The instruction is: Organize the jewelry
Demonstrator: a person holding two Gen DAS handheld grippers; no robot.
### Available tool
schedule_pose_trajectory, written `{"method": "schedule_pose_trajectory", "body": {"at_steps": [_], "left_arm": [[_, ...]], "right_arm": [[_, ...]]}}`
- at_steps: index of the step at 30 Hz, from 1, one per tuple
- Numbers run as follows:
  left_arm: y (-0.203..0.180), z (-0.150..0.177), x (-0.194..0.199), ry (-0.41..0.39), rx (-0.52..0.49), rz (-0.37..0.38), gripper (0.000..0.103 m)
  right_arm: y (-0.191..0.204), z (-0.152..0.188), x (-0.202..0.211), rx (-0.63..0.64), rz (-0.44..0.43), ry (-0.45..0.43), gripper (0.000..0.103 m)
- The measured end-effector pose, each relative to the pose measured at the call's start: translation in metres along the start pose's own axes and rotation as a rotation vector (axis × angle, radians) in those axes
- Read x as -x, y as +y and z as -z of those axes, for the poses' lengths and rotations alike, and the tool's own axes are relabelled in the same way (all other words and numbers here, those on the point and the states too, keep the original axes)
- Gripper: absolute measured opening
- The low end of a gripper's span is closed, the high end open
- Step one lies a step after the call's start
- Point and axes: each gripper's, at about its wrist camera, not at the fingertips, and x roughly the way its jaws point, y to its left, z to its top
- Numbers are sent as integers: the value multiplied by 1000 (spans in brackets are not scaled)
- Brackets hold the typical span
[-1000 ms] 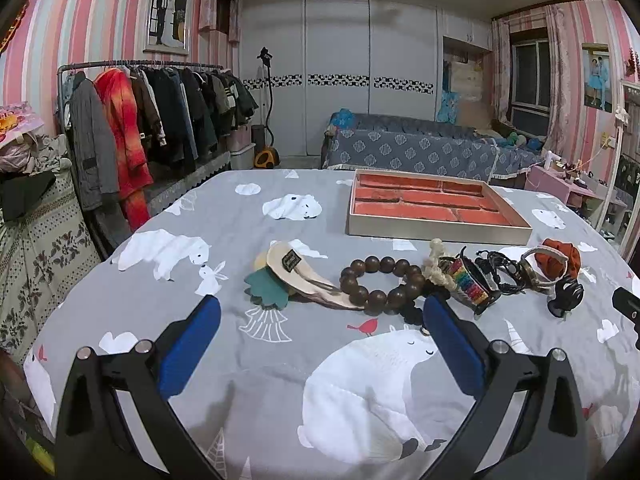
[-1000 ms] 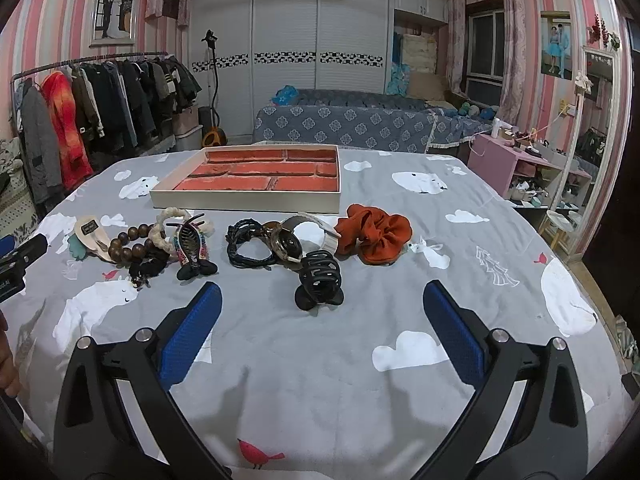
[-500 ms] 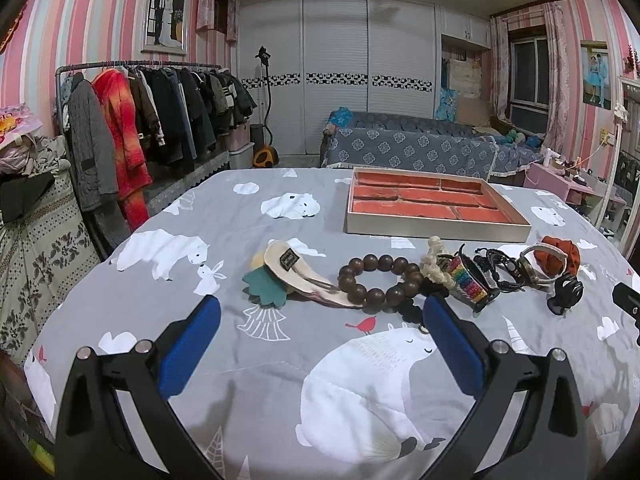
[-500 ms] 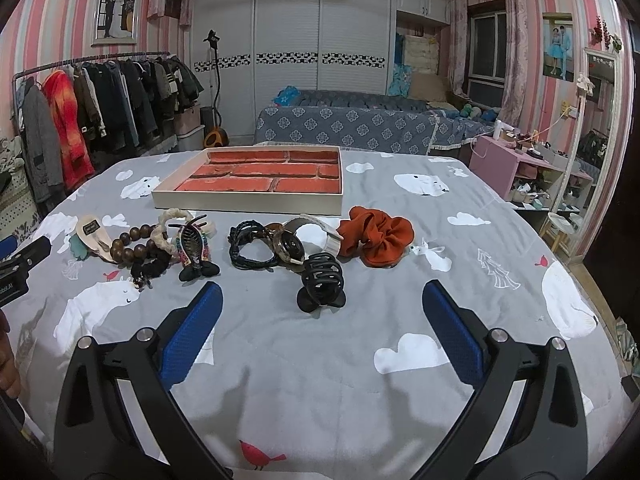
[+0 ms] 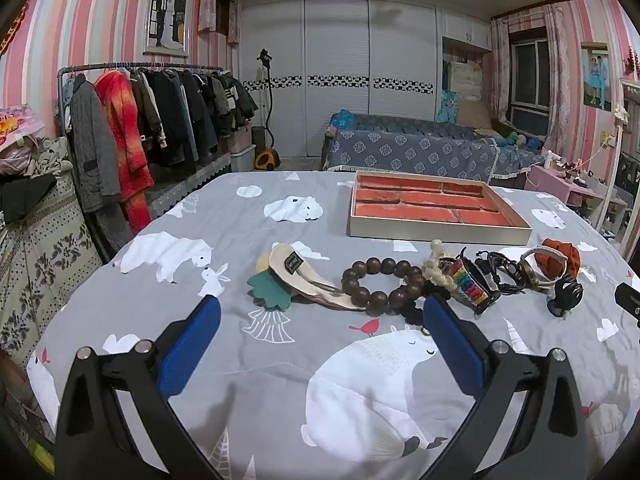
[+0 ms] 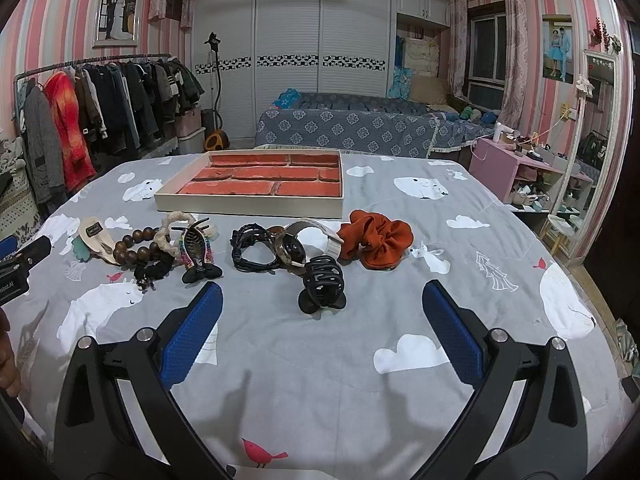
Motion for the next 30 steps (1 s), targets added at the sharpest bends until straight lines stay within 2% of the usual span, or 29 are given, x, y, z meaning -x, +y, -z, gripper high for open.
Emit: {"method": "schedule_pose_trajectory", "body": {"at_steps": [4,5,8,19,24,26,30], "left_arm": [[0,0,0,-2,2,2,99],[1,0,-2,24,24,17,99],[0,0,-2,38,39,28,99],[-1,1,-4,83,37,38,99],[-1,1,-4,74,51,50,99],[-2,2,-4,32,71,60,99],[-8,1,-8,29,64,76,99]], "right_arm": [[1,-1,2,-1,-4,0,98],[1,-1,3,-1,-3,-2,98],[1,-1,2,-2,-2,-1,98],[-3,-1,-1,-5,-3,14,98],[-1,0,-4,-1,-5,16,98],[-2,0,-5,-2,-6,20,98],[-4,0,-9,-4,-3,25,98]]}}
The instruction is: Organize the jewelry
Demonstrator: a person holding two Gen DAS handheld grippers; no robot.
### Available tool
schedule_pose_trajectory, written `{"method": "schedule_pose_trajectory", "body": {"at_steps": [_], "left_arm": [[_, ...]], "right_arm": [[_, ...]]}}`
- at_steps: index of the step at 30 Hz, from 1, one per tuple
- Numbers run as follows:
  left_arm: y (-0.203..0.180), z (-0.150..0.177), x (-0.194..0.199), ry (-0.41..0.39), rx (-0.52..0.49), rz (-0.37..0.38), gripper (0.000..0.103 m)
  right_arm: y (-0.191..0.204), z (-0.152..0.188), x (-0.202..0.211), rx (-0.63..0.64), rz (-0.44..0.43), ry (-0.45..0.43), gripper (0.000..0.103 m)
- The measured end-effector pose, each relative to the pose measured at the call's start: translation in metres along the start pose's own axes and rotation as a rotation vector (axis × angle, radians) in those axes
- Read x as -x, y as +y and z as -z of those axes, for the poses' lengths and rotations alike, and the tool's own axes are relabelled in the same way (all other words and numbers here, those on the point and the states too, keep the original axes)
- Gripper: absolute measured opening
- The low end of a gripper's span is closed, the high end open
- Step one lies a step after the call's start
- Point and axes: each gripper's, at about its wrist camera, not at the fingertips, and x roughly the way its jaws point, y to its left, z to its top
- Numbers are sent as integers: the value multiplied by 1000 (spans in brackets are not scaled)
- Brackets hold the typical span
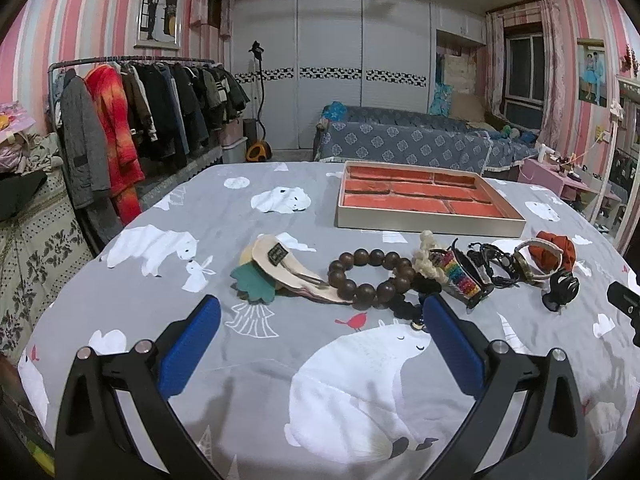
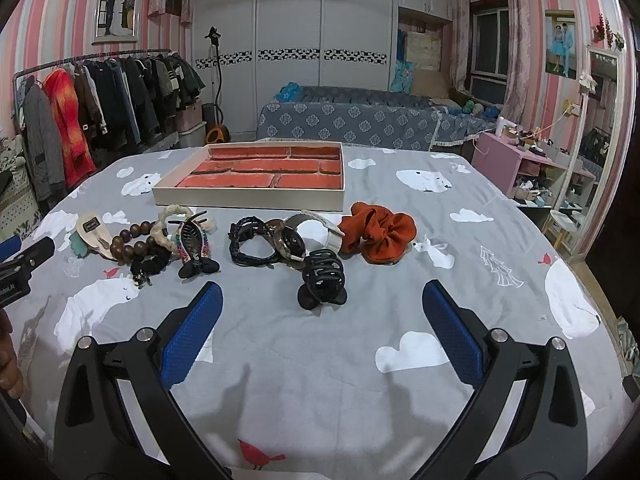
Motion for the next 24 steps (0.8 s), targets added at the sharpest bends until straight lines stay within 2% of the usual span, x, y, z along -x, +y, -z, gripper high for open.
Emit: {"method": "schedule_pose_trajectory", "body": {"at_steps": [9,14,17,24], "left_arm": [[-12,-1,-12,41,-41,1,99],[-21,-2,-27,63,-53,8,99],[-28,-2,-41,107,-52,29,99],[-38,-9,-66,145,-40,49,99]], "right_arm": [[-9,-6,-15,2,8,0,97],[-9,-9,-32,8,-13,38,96],[-8,-9,-44,14,-21,65,95],[-8,-9,-69,15,-39,121,89]]}}
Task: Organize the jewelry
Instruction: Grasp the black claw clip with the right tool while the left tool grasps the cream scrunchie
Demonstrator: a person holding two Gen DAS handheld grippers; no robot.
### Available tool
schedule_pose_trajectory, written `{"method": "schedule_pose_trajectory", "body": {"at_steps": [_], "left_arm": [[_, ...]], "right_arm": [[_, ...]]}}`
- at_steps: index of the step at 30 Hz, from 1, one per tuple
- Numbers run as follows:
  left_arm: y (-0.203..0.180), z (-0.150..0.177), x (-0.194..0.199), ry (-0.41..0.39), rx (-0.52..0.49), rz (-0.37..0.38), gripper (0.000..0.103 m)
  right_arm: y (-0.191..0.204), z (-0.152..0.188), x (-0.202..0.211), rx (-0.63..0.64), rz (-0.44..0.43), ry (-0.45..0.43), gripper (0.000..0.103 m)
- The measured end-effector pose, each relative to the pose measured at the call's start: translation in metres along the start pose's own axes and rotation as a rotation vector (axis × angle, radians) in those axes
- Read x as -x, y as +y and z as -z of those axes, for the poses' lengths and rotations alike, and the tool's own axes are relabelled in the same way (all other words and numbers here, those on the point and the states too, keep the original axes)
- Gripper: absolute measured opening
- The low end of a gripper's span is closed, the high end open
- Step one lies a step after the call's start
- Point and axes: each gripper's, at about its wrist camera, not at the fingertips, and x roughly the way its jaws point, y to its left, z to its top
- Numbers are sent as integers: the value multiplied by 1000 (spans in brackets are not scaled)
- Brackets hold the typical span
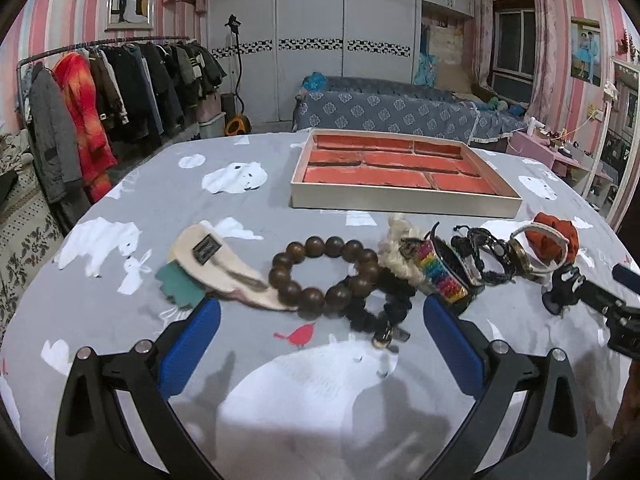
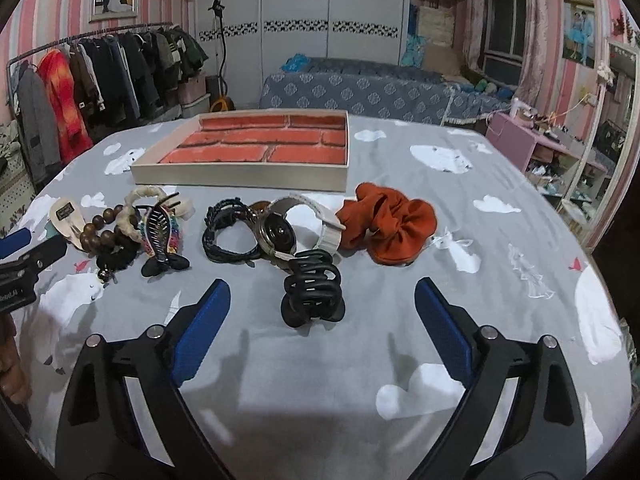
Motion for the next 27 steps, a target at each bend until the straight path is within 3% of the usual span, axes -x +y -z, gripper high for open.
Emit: {"method": "schedule_pose_trajectory", "body": {"at_steps": [8,12,13,14,16,17,18,22,27], "left_arm": [[-15,-18,-41,40,-7,20,96],[-23,-20,-63,94,-25,28,73],[-25,-19,-69,119,-23,37,63],[-25,-18,-73,140,-16,52,59],[-27,-17,-81,160,-15,64,51],[-27,-18,-82,159,-18,71,47],[-27,-18,-83,162,-19,85,35],[-25,-20,-83,157,-14,124,20],[-22,-22,-78,144,7,174,19]], "right_arm": [[-2,-3,-24,-9,-24,57,78],[-3,-7,-32,-5,-23,72,68],[-4,-7,-35,-4,-23,82,62],[-4,-7,-38,-5,-26,92,58],[-5,-6,-44,-4,-33,114,41],[-6,-5,-48,-7,-48,127,38],[-7,-4,-49,-11,-66,131,37],[-8,-5,-45,-7,-86,122,37],[-13,-11,-26,-6,-93,81,37]]}}
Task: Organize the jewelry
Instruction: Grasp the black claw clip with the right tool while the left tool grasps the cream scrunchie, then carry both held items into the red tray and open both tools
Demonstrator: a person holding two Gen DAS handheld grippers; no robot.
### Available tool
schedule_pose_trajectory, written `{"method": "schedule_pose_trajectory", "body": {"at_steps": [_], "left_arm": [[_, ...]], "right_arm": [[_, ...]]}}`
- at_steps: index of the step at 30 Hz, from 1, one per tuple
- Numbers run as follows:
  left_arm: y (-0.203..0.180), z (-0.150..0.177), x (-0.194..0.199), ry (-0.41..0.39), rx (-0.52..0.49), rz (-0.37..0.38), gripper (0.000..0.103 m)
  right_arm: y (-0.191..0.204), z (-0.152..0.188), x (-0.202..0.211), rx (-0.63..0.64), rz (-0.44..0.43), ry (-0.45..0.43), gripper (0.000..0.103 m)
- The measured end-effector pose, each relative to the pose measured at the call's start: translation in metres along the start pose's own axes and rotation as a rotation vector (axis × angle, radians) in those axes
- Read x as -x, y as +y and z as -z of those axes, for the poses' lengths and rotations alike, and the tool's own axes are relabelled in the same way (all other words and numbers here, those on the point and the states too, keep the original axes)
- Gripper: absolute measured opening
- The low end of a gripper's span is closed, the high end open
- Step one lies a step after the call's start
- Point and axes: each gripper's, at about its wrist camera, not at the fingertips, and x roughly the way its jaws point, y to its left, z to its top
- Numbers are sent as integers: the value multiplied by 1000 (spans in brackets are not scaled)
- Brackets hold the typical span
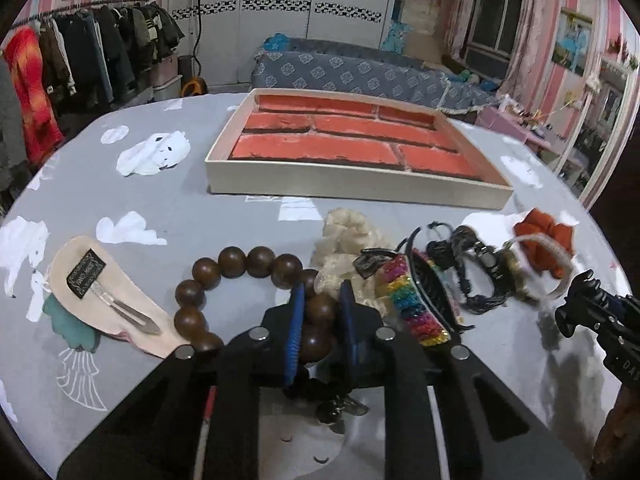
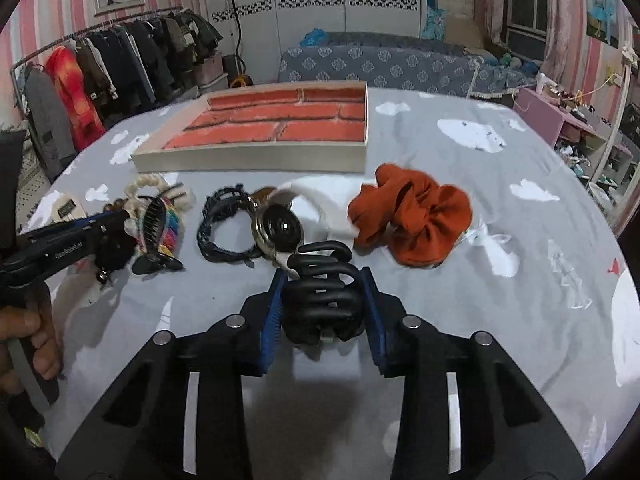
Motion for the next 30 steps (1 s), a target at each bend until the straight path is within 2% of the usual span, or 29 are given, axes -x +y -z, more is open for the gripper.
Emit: {"method": "schedule_pose_trajectory", "body": {"at_steps": [2,5,7,9,14,15,16,18,19,21,30], "left_arm": [[-4,-1,2,4,-15,12,19],[-9,-4,3,5,-15,4,30],[-11,-6,9,-29,-16,-21,67],[-17,-10,18,-87,-40,-59,70],[-19,-20,-3,-67,-66,-61,69],[-19,-21,-8,-56,-73,-63,65],[-19,-20,-16,-29,-74,-44,41],[-19,-17,-24,13,-74,-16,15],[-19,-16,-23,13,-73,-7,9],[-16,-15,-14,-3,-61,15,7],[-15,-27,67,-155,-81,10,6]], "right_arm": [[-1,-1,7,-3,2,-16,37],[-2,0,12,-7,2,-28,37],[-3,1,13,-14,-3,-28,37],[-3,1,13,-15,-5,-30,37],[-6,1,8,-20,-12,-26,37],[-6,0,6,-19,-12,-25,37],[-6,0,5,-19,-14,-24,37],[-7,-1,4,-17,-13,-23,37],[-7,-1,4,-17,-12,-24,37],[-8,-2,6,-21,-11,-29,37],[-2,-14,31,-2,-5,-103,37]]}}
